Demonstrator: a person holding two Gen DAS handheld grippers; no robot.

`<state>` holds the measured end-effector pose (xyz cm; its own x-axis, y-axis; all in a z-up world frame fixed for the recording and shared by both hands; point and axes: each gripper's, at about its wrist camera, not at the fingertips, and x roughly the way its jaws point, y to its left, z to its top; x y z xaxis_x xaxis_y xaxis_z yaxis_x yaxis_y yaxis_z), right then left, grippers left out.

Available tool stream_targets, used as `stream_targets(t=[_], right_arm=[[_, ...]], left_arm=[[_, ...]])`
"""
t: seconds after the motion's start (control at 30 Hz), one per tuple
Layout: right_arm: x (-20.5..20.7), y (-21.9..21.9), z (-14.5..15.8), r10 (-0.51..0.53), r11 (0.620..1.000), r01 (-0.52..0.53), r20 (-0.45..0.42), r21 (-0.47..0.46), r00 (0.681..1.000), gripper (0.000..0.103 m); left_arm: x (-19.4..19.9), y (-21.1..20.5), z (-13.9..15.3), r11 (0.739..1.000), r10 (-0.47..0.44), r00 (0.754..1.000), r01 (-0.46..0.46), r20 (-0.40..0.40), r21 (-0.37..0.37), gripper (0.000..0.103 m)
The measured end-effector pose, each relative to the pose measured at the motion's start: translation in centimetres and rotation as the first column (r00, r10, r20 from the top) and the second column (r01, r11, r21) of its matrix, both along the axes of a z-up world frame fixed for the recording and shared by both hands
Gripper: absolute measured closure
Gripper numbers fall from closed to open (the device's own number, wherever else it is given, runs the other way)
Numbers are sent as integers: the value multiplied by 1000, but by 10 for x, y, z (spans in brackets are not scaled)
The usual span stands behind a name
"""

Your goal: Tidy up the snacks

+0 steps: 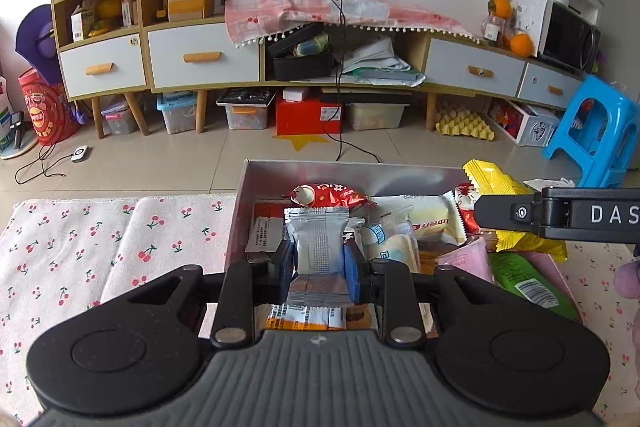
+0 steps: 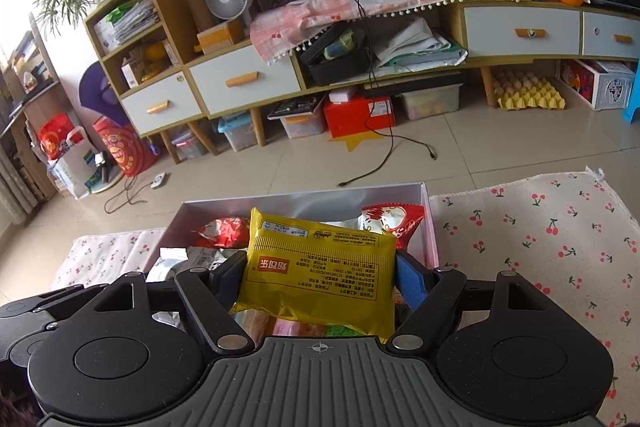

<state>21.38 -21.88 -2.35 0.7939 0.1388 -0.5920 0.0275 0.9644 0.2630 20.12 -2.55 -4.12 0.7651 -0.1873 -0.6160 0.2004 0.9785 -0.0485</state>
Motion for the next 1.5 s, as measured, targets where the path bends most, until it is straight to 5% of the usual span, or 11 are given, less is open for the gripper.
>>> stream_targets(t=[0.37,0.5,0.73,1.5], right_arm=[[9,-4,-16,-15,1000,14,-27,-19,1000,20],[9,-10,-14,-24,999,25,-47,23,999,14],[-7,-14,7,-35,999,36,-28,34,999,11],[-112,-15,30,-78,997,78,-112,-10,991,10]], left_arm=[[8,2,-6,999,23,1000,-24,-10,-35,70],[5,2,-3,998,30,1000,-30,-3,-52,43],[-5,2,12,998,40,999,-39,11,-39,20],[-79,26,31,994,108,988,-109,-107,-4,3]])
